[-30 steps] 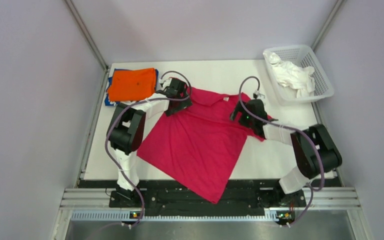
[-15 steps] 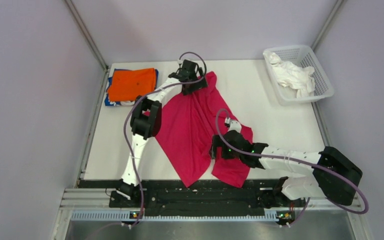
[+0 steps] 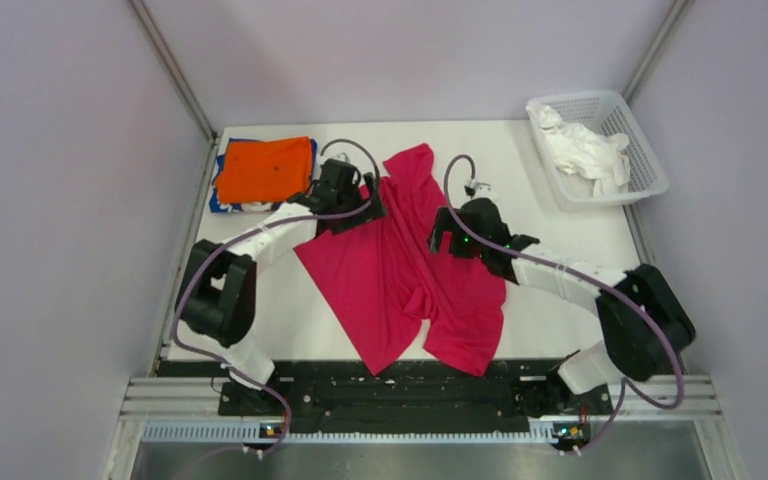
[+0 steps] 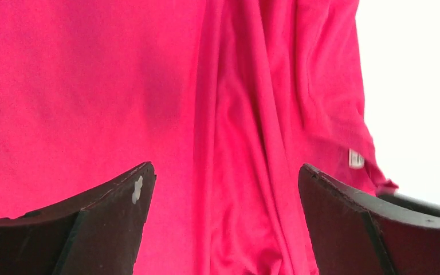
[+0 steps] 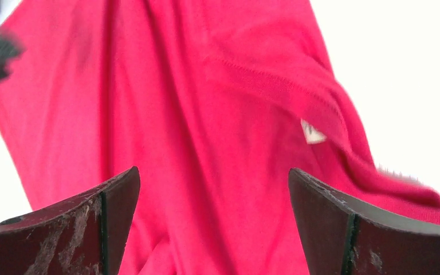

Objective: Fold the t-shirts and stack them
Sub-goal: Flatten out the tshirt

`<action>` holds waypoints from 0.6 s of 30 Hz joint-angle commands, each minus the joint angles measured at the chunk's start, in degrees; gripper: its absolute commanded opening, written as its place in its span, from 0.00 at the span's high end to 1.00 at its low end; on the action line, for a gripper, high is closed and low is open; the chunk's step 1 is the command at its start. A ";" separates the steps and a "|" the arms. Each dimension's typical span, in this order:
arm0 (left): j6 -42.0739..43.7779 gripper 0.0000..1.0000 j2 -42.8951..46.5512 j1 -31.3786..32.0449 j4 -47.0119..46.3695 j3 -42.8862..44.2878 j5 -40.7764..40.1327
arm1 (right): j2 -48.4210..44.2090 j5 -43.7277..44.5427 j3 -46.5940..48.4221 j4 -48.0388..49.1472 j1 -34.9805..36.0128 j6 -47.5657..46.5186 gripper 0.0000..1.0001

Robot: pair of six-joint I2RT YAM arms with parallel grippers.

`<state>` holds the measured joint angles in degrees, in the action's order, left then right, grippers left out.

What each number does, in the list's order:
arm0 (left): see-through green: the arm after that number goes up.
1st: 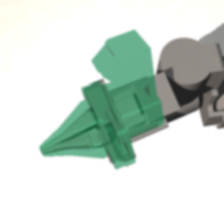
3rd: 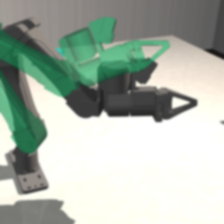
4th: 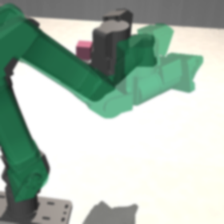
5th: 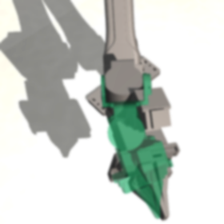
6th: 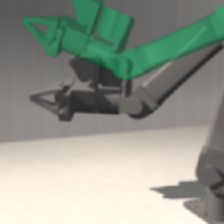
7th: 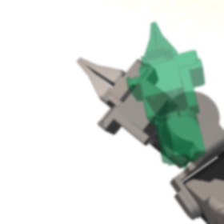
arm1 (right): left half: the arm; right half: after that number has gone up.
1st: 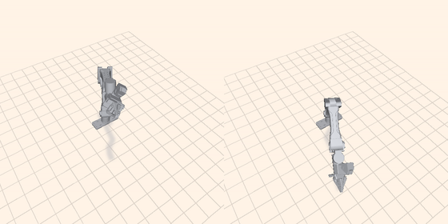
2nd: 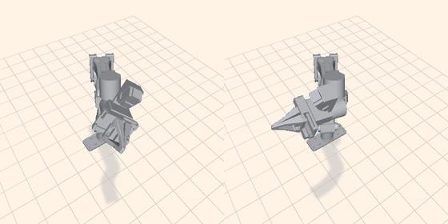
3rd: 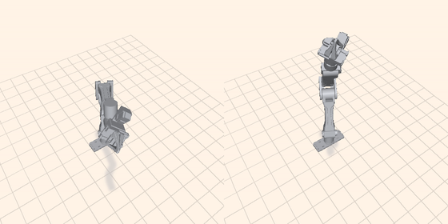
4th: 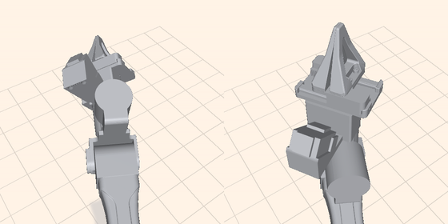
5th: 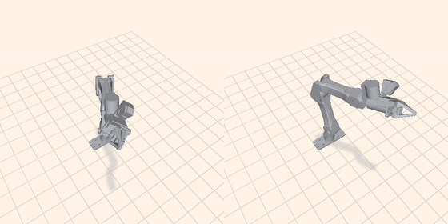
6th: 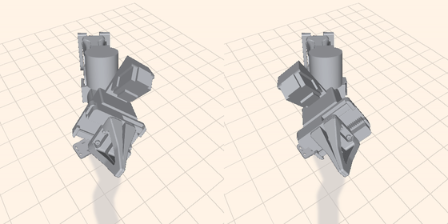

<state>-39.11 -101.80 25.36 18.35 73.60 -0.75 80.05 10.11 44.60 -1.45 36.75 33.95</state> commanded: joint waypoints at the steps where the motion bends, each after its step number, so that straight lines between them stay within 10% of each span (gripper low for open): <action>1: -5.46 0.01 5.99 0.59 -7.17 -13.46 4.79 | 10.51 -9.66 8.23 4.41 -4.27 -2.61 0.01; 10: -8.24 0.02 1.34 -0.96 -3.15 -15.86 -1.13 | 21.63 -5.84 11.37 2.52 -4.50 -2.31 0.01; 18: -4.70 0.01 -13.38 -2.92 5.78 5.11 -4.12 | 10.39 0.94 -6.34 1.70 -4.54 5.89 0.01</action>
<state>-46.33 -107.44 23.24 18.44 70.15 -1.61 95.85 5.98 47.07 7.09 32.34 34.57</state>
